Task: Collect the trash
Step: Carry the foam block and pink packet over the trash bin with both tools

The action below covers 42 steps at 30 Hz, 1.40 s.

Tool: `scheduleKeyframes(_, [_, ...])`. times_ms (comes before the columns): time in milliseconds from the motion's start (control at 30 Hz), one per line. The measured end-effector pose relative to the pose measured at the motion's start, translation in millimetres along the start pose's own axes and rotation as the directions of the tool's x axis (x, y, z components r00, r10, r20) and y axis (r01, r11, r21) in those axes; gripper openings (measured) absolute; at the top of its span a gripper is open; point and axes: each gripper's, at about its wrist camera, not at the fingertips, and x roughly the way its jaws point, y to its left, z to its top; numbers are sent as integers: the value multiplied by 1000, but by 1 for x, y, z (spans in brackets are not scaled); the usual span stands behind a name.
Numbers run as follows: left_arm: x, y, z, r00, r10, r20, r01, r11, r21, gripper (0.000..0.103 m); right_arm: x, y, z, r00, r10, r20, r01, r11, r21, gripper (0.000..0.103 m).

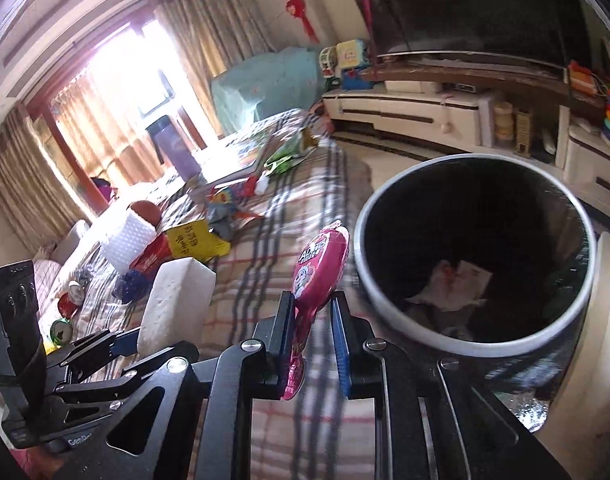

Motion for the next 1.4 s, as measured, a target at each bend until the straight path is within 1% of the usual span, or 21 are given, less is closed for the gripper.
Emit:
scheduleKeyframes(233, [13, -25, 11, 999, -34, -14, 34, 999, 40, 50, -21, -24, 3, 999, -35, 40, 34, 999, 38, 17])
scheduleKeyframes(600, [27, -62, 34, 997, -75, -13, 76, 992, 105, 50, -39, -58, 13, 993, -92, 79, 85, 993, 88, 17])
scheduleKeyframes(767, [36, -82, 49, 995, -94, -14, 95, 985, 144, 50, -40, -74, 18, 990, -113, 80, 105, 989, 103, 17])
scheduleKeyframes(967, [55, -101, 63, 991, -121, -59, 129, 977, 168, 50, -39, -88, 23, 988, -133, 75, 124, 986, 115, 17])
scheduleKeyframes(1400, [81, -116, 77, 987, -121, -104, 140, 972, 190, 51, -30, -105, 29, 987, -156, 44, 150, 981, 119, 17])
